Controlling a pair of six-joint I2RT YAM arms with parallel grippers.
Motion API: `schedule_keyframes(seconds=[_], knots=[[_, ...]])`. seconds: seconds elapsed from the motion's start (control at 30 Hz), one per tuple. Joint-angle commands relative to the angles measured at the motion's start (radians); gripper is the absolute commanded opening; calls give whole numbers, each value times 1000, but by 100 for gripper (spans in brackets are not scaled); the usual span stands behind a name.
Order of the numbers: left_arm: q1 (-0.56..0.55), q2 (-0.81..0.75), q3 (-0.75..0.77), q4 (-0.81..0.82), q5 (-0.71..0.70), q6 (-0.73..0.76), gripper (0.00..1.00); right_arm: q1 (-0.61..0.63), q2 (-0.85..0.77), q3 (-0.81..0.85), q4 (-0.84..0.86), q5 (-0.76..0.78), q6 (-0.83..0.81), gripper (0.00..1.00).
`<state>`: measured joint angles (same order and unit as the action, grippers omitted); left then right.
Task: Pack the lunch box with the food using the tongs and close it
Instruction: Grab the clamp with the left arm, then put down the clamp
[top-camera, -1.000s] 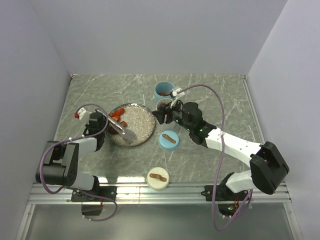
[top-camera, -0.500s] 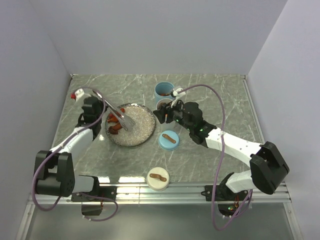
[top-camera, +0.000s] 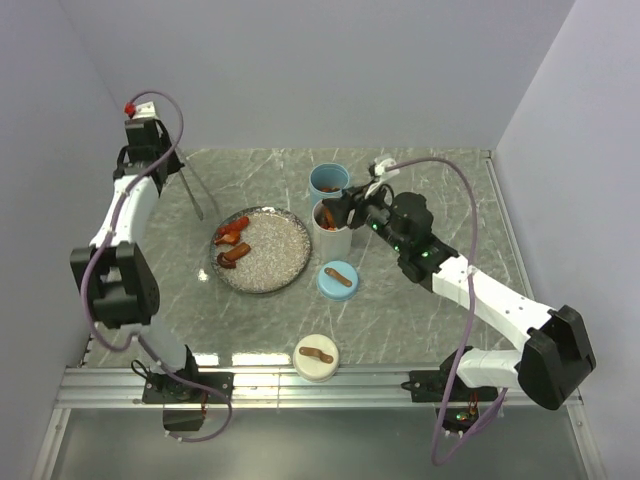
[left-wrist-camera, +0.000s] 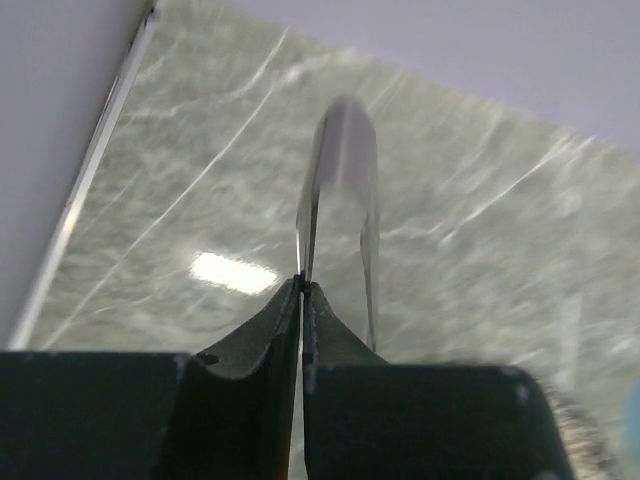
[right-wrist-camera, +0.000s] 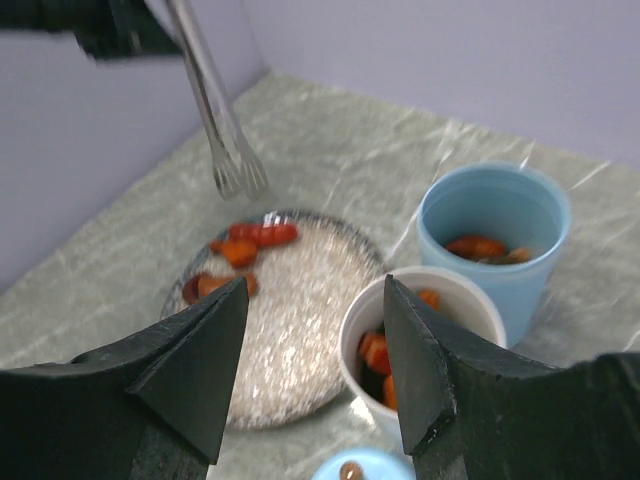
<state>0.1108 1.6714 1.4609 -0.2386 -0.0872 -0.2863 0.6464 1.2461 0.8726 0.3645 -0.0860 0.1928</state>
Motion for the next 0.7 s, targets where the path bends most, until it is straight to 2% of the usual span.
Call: schedule_keyframes(seconds=[0.0,0.07,0.17,0.3,0.5,0.67], knots=[[32,135,152,-284,78,231,10,-42,-24,80,5,-40,0,64],[33,188,197,-367,78,269,9,-69,-14,92,11,-60,13,64],[39,272,243,-390,124,351,8,-94,16,121,8,-90,19,64],[50,413,433,-478,109,409,8,-113,55,141,13,-98,23,64],[58,641,715,-534,148,409,8,-151,72,132,20,-97,36,64],[58,669,731,-504,167,417,8,-171,90,138,25,-106,46,64]])
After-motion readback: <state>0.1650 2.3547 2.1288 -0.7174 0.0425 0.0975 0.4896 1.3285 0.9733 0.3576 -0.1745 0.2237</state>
